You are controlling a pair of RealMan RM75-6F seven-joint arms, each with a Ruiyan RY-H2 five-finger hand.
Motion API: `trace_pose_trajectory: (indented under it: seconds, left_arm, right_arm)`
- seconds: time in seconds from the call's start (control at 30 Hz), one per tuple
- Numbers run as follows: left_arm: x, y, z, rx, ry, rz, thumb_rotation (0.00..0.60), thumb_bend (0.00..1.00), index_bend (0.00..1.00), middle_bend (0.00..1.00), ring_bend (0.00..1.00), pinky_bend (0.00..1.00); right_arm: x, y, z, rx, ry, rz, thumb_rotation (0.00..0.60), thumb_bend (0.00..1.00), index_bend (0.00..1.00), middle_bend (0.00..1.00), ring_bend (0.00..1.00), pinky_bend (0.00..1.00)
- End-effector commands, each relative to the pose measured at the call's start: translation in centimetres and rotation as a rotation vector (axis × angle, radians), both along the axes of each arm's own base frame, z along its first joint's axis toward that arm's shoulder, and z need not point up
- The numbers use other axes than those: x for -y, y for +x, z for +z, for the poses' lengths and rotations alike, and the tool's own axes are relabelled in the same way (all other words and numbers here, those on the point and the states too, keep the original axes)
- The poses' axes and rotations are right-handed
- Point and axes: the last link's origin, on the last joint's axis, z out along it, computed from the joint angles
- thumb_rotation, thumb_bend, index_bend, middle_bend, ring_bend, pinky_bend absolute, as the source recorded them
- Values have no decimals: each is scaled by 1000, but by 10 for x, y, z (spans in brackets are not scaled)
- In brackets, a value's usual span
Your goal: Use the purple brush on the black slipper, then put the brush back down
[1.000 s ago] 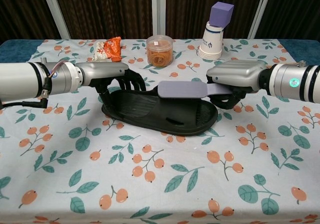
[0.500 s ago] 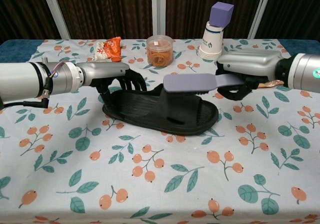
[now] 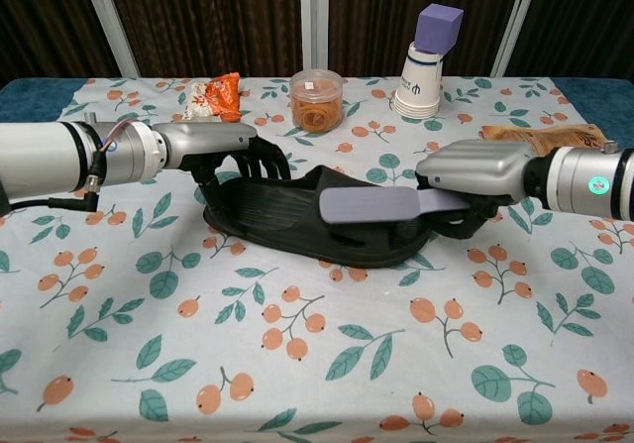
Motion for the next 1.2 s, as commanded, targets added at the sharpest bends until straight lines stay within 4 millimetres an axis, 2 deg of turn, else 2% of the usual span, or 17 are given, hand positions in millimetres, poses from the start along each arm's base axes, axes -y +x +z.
trace_pose_trajectory:
  seconds: [0.03, 0.13, 0.2, 0.3, 0.37, 0.47, 0.6, 0.73, 0.8, 0.87, 0.97, 1.03, 1.2]
  left_arm:
    - [0, 1, 0, 2, 0, -1, 600, 190, 411, 473, 332, 277]
    - [1, 1, 1, 4, 2, -8, 600, 190, 406, 468, 326, 276]
    - [2, 1, 2, 3, 0, -14, 600, 191, 361, 434, 286, 273]
    - [3, 3, 5, 14, -3, -16, 600, 190, 243, 319, 184, 256]
    - [4, 4, 9, 30, 6, -21, 600, 190, 167, 217, 103, 191]
    - [5, 7, 17, 72, 35, -29, 600, 179, 130, 153, 54, 133]
    - [4, 8, 34, 112, 72, -31, 600, 169, 121, 143, 46, 124]
    - [1, 3, 66, 173, 156, -18, 600, 167, 121, 143, 46, 124]
    - [1, -3, 80, 188, 193, -7, 600, 164, 121, 143, 45, 124]
    - [3, -11, 94, 197, 225, 8, 600, 161, 121, 143, 45, 124]
    - [3, -23, 109, 213, 266, 44, 600, 160, 121, 143, 46, 124]
    - [3, -29, 115, 220, 280, 63, 600, 159, 121, 143, 46, 124]
    - [4, -37, 120, 217, 289, 76, 600, 159, 121, 143, 46, 124]
  right_arm:
    - [-15, -10, 7, 11, 23, 7, 600, 931, 1000, 992, 1000, 1000]
    - [-17, -10, 22, 86, -5, -4, 600, 931, 1000, 992, 1000, 1000]
    - [-15, -8, 34, 142, -31, -22, 600, 931, 1000, 992, 1000, 1000]
    - [-5, -10, 59, 213, -105, -58, 600, 930, 1000, 992, 1000, 1000]
    - [3, -17, 73, 212, -149, -98, 600, 930, 1000, 992, 1000, 1000]
    - [13, -32, 85, 167, -192, -164, 600, 929, 1000, 992, 1000, 1000]
    - [18, -54, 84, 107, -222, -254, 600, 904, 1000, 992, 1000, 1000]
    - [21, -70, 76, 63, -234, -325, 600, 839, 1000, 981, 1000, 1000]
    - [22, -73, 74, 45, -236, -337, 600, 794, 1000, 945, 978, 1000]
    - [23, -75, 71, 31, -236, -345, 600, 751, 990, 883, 915, 986]
    - [23, -76, 67, 18, -231, -361, 600, 660, 859, 747, 761, 876]
    - [22, -77, 62, 15, -224, -380, 600, 612, 726, 640, 618, 729]
    - [20, -79, 57, 6, -209, -411, 600, 424, 270, 334, 224, 341]
